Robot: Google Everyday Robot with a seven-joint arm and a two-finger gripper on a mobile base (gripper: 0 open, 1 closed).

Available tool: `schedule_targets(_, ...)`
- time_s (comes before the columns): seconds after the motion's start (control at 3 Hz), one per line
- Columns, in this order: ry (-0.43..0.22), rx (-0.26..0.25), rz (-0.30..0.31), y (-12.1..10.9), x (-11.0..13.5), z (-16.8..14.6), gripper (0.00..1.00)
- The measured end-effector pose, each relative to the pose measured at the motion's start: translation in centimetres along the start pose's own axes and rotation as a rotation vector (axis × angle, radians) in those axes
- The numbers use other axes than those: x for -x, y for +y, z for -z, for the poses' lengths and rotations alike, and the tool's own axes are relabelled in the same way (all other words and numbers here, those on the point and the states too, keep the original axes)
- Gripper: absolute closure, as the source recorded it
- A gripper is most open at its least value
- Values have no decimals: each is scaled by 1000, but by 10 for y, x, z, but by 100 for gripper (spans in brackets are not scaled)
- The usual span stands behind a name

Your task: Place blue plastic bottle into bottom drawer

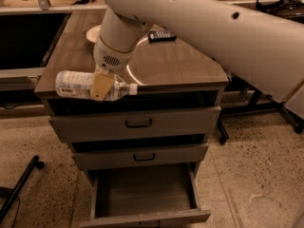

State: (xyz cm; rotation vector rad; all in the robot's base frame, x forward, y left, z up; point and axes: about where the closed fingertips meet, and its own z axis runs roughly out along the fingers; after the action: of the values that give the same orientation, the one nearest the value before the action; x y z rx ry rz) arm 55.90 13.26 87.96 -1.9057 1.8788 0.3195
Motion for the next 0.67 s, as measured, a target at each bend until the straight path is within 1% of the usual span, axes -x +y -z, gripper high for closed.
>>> schedule_targets(0.33, -11, 18, 16, 5, -6, -9, 100)
schedule_targets(0.67, -67, 48, 37, 22, -25, -29, 100)
